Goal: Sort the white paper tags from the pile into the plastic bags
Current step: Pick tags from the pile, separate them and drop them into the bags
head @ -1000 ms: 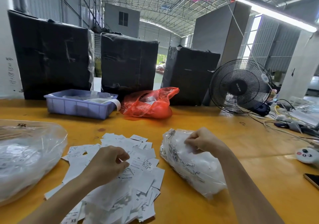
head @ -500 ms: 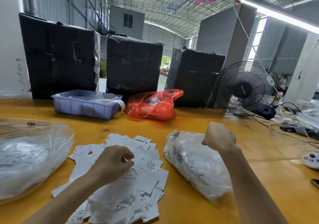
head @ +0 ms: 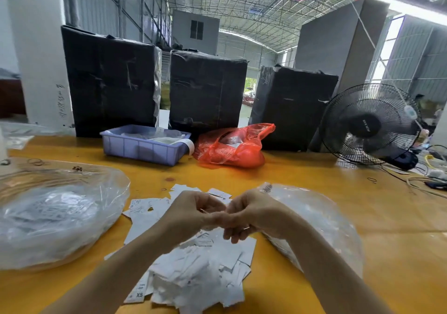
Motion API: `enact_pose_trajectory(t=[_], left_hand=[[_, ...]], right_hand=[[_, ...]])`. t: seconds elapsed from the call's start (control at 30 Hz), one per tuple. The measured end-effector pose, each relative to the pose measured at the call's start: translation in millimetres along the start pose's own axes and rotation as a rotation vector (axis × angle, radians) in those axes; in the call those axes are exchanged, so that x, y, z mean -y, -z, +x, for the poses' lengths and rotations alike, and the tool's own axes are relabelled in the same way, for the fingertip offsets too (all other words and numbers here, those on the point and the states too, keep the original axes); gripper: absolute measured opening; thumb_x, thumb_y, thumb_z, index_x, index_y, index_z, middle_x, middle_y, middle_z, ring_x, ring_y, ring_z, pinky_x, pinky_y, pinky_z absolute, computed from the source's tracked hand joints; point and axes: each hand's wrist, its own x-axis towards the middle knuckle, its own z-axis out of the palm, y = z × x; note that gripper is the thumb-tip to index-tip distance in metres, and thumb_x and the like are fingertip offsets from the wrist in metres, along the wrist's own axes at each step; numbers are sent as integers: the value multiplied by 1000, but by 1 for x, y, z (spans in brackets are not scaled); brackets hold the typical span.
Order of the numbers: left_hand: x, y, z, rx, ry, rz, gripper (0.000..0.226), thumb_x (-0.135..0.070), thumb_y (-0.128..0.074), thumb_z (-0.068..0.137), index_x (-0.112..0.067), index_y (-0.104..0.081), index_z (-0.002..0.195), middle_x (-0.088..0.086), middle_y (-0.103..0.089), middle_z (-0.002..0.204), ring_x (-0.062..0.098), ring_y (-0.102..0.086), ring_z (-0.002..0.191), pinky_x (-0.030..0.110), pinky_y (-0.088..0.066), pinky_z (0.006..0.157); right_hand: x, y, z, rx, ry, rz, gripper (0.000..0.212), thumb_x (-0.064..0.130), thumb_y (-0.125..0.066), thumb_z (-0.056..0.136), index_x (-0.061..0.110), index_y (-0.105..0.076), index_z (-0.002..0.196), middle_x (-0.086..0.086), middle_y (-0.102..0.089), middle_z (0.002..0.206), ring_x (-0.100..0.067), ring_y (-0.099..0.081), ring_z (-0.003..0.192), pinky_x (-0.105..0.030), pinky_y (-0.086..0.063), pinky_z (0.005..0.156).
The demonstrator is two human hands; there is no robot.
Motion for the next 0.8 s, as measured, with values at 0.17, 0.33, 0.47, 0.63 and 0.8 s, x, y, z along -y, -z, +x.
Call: enact_pose_trajectory(t=[0.17, 0.33, 0.47, 0.63, 0.8], left_hand=[[9, 17, 6, -91, 95, 31, 6, -6, -76, 77, -7, -72, 82, -5, -61, 55, 8, -55, 53, 16, -48, 53], [19, 23, 9, -64, 128, -14, 12, -12, -75, 79, -5, -73, 88, 6, -64, 67, 11, -57, 58, 17, -49, 55], [23, 27, 10, -216, 148, -52, 9, -9, -76, 77, -4, -72, 71, -1, -62, 53, 5, -51, 45, 15, -44, 47], [23, 32, 11, -234, 231, -208, 14, -10, -81, 68, -10, -68, 62, 0, -61, 54, 7, -54, 48, 15, -47, 49], [17, 32, 9, -187, 269, -344, 16, -17, -82, 49, -12, -68, 55, 2, -58, 53, 8, -51, 43, 16, -42, 42]], right_hand=[[-6, -12, 10, -249, 68, 92, 9, 9, -64, 89, 4, -66, 81, -4, -71, 65, -13, -67, 56, -20, -52, 54], [-6, -26, 17, -262, 130, 54, 14, 7, -55, 94, 5, -65, 84, -3, -70, 65, -13, -66, 55, -19, -50, 52], [-13, -20, 19, -310, -23, -448, 13, 18, -68, 86, 6, -66, 87, -7, -71, 78, -13, -64, 59, -25, -51, 57], [-26, -19, 15, -104, -295, -725, 58, 38, -86, 62, 9, -64, 107, 5, -63, 89, -10, -57, 77, -18, -45, 59], [-29, -16, 20, -230, -172, -689, 28, 20, -86, 66, 13, -64, 81, 12, -53, 69, -1, -51, 56, -10, -38, 46]])
